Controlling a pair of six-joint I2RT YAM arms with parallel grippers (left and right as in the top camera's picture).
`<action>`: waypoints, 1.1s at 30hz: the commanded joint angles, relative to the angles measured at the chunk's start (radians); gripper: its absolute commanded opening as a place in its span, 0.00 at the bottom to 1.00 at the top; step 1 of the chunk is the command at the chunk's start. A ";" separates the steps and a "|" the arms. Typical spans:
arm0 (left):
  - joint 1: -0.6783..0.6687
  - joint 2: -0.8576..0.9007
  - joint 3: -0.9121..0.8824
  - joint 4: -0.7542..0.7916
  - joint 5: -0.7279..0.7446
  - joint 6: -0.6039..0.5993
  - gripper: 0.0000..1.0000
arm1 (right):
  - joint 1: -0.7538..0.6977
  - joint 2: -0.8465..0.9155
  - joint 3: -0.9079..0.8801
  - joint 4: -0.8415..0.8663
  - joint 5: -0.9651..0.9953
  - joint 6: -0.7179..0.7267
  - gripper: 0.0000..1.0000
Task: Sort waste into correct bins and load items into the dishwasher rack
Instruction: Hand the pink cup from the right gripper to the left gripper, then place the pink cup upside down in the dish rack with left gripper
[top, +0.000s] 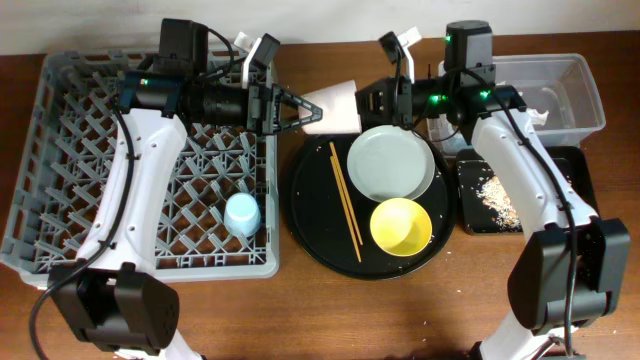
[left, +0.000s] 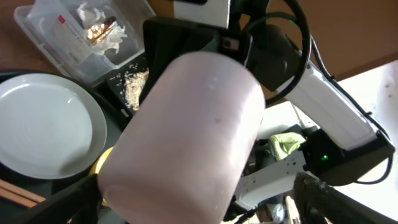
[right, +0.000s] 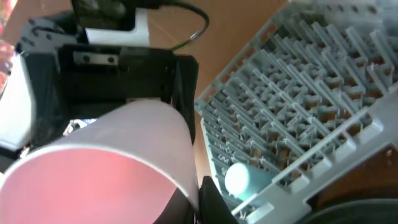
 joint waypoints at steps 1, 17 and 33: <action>-0.025 0.003 0.003 -0.004 0.072 0.031 0.89 | 0.024 0.000 -0.002 0.087 0.038 0.135 0.04; -0.035 0.003 0.003 0.001 0.061 0.035 0.64 | 0.110 0.000 -0.002 0.111 0.222 0.179 0.04; -0.014 0.003 0.003 0.037 -0.285 -0.031 0.58 | 0.107 0.000 -0.002 0.101 0.246 0.179 0.74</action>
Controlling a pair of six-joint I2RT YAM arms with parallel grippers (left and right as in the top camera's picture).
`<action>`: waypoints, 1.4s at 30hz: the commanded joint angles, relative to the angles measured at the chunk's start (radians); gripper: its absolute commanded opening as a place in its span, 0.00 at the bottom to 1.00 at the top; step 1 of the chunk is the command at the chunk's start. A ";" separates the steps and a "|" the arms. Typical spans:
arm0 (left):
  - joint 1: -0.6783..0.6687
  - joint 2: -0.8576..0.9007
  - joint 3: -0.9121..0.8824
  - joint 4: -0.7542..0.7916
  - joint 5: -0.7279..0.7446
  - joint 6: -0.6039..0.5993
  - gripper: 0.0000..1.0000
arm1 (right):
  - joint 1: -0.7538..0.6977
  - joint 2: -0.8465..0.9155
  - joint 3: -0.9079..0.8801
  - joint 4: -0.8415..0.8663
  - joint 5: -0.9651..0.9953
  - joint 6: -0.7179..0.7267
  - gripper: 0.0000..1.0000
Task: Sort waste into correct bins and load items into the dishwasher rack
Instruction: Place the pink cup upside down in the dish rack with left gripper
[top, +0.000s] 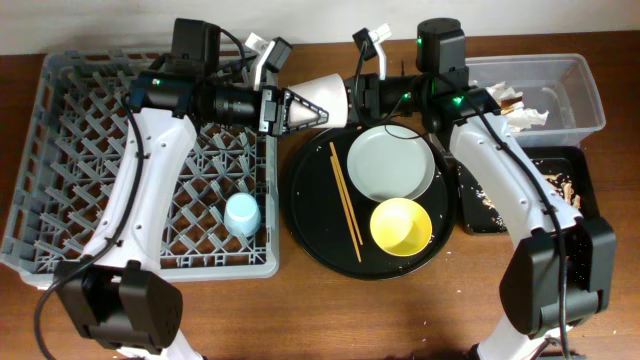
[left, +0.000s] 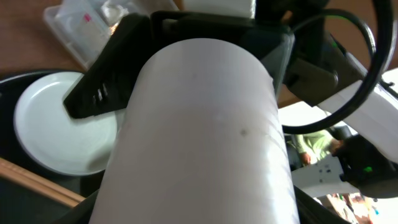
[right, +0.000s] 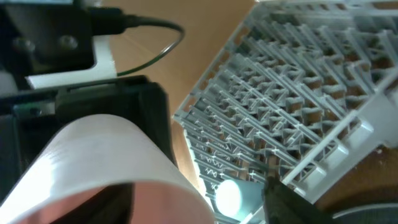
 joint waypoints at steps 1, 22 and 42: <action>0.018 -0.008 0.005 0.005 -0.183 -0.035 0.58 | 0.008 0.000 -0.002 -0.023 0.057 -0.007 0.77; 0.010 0.106 0.076 -0.261 -1.092 -0.308 0.58 | 0.009 0.000 -0.002 -0.448 0.755 -0.011 0.83; -0.014 0.243 0.076 -0.317 -1.181 -0.349 0.93 | 0.009 0.000 -0.002 -0.462 0.758 -0.015 0.85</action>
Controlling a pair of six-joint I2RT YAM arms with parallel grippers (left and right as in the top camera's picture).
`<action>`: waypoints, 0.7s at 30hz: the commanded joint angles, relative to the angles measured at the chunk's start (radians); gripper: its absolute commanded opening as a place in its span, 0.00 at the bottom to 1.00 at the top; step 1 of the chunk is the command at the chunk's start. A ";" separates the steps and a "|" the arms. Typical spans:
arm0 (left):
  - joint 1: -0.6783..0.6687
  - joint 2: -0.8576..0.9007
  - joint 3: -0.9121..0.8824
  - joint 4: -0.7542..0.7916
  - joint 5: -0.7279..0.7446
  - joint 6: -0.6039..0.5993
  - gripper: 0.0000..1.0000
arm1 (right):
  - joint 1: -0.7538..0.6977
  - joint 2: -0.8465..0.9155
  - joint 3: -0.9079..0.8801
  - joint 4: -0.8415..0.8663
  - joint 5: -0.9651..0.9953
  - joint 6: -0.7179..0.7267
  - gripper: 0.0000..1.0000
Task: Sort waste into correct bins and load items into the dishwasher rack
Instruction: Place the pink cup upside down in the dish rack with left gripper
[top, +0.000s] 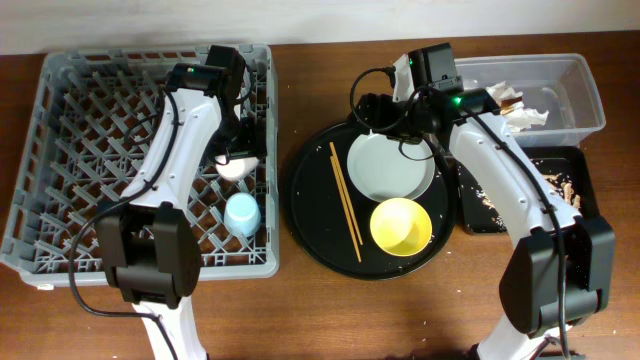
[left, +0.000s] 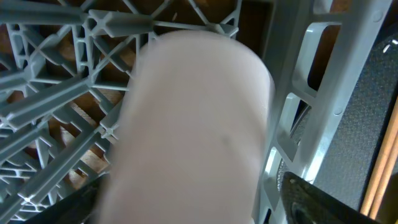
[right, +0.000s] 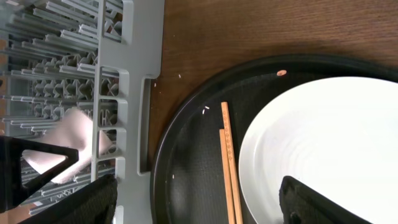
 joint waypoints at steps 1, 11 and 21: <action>0.001 0.003 0.011 0.000 -0.013 -0.005 0.93 | 0.007 -0.003 -0.002 -0.001 0.016 -0.014 0.85; -0.011 0.003 0.220 -0.039 0.053 0.000 0.93 | 0.005 -0.011 -0.002 -0.003 0.015 -0.056 0.76; -0.130 0.003 0.359 -0.056 0.065 0.080 0.93 | 0.000 -0.263 -0.002 -0.297 0.294 -0.107 0.66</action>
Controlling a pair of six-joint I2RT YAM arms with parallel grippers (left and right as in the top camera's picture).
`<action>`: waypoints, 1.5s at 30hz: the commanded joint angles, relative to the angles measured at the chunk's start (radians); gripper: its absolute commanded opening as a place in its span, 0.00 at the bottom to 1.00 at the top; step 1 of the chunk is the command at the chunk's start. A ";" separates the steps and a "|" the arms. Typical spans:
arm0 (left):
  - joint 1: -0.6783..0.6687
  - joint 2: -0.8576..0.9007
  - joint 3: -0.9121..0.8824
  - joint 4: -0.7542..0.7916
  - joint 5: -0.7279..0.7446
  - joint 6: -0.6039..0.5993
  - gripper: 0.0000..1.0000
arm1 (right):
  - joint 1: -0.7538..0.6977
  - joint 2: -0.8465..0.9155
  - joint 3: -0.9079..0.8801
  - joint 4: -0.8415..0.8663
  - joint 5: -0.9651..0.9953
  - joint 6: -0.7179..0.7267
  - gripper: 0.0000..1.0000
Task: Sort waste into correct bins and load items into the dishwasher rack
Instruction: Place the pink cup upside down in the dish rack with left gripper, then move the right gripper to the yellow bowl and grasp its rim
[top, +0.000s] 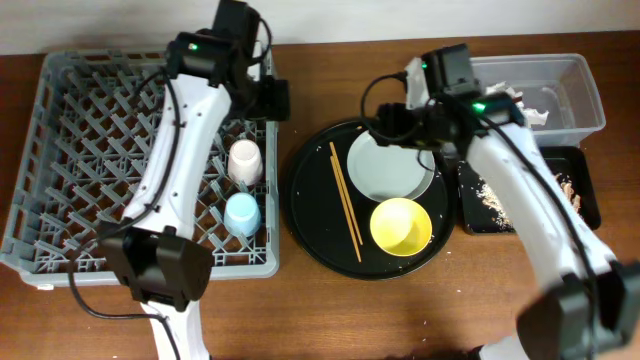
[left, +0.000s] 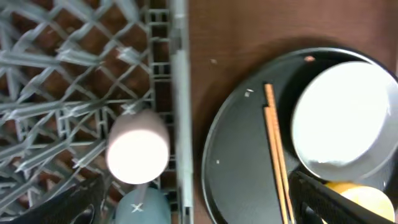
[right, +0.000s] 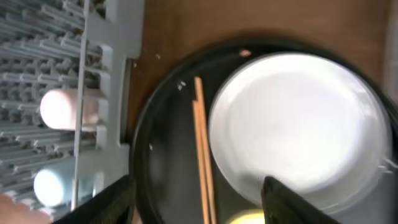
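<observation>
A pale pink cup (top: 244, 160) stands on end in the grey dishwasher rack (top: 90, 150), near its right wall, also seen as the cup (left: 137, 154) from the left wrist. A light blue cup (top: 241, 213) sits just in front of it. My left gripper (top: 274, 99) hovers open and empty above the rack's right edge, fingers (left: 68, 205) spread wide. On the round black tray (top: 310, 215) lie chopsticks (top: 346, 200), a white plate (top: 390, 165) and a yellow bowl (top: 401, 226). My right gripper (top: 398, 127) is open over the plate (right: 298, 118).
A clear plastic bin (top: 592, 95) with crumpled waste stands at the back right. A small black rectangular tray (top: 575, 165) with scattered crumbs lies in front of it. Brown tabletop shows along the front edge.
My left gripper was down in the rack around the pale pink cup; it is now raised, open and empty, and the cup stands free in the rack. The right gripper shifted over the plate.
The pink cup was in the air behind the tray, in my right gripper, with the left gripper open at its other end. Then the left fingers closed around it. Later the left gripper had it down in the rack, where it now stands released.
</observation>
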 joint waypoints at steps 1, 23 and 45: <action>-0.040 0.000 0.022 0.001 0.013 0.055 0.93 | 0.001 -0.118 -0.002 -0.132 0.190 -0.012 0.66; -0.004 0.000 0.021 0.063 -0.005 0.053 0.99 | 0.001 -0.104 -0.317 -0.188 0.222 0.044 0.61; -0.010 0.000 0.021 0.056 -0.005 0.053 0.99 | 0.001 0.009 -0.327 -0.145 0.344 0.043 0.52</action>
